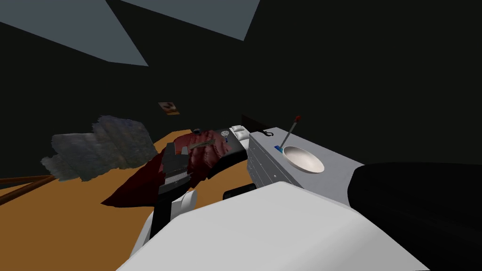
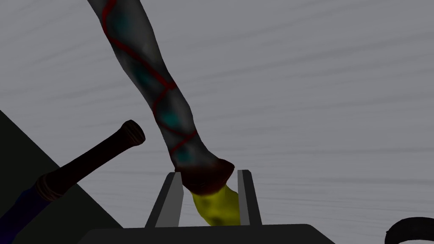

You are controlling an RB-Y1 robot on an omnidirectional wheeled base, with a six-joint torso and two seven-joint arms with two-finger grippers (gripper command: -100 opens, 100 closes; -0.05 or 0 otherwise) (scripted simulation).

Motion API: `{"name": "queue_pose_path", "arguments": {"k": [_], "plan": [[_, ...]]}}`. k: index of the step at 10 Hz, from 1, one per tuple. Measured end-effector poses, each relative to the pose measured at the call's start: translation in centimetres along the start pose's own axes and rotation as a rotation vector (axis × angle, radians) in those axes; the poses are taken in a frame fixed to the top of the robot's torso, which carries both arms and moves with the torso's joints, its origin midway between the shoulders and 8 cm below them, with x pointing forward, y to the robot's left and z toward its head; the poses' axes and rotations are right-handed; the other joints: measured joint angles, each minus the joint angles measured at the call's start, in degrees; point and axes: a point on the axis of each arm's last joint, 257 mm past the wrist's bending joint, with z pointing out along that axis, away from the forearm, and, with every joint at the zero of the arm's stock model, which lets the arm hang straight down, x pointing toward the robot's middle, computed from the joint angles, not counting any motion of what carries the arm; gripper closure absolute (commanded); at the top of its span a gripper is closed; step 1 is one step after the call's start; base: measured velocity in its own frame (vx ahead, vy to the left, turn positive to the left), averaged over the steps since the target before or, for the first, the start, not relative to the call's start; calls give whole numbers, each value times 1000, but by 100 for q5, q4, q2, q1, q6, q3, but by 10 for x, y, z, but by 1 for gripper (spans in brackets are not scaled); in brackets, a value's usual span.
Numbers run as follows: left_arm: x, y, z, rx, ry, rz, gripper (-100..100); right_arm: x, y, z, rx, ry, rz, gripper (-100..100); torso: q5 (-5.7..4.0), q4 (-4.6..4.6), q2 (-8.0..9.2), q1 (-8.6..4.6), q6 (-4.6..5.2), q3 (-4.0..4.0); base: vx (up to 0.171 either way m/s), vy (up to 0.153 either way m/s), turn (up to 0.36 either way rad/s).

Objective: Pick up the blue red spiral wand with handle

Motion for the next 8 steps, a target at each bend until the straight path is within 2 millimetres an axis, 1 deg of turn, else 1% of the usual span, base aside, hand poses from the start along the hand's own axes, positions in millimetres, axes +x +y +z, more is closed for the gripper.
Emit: {"name": "queue_pose_path", "arguments": {"k": [1,3,6,7,8], "plan": [[0,0,0,0,0,0,0,-1,2,1,-3,0,-3,100,-11,1,-3,3,-3,-1,-22,-18,71],[0,0,0,0,0,0,0,5,-1,-4,-4,3,14,100,-15,3,6,-10,-6,4,-33,-25,133],[0,0,0,0,0,0,0,21,-12,-17,7,15,55,100,-10,3,10,12,-5,6,-37,30,137],[0,0,0,0,0,0,0,25,-14,-20,9,19,69,100,-10,4,9,19,-4,6,-13,20,18],[0,0,0,0,0,0,0,25,-14,-21,8,19,72,0,-11,2,3,13,-1,3,0,0,0]]}}
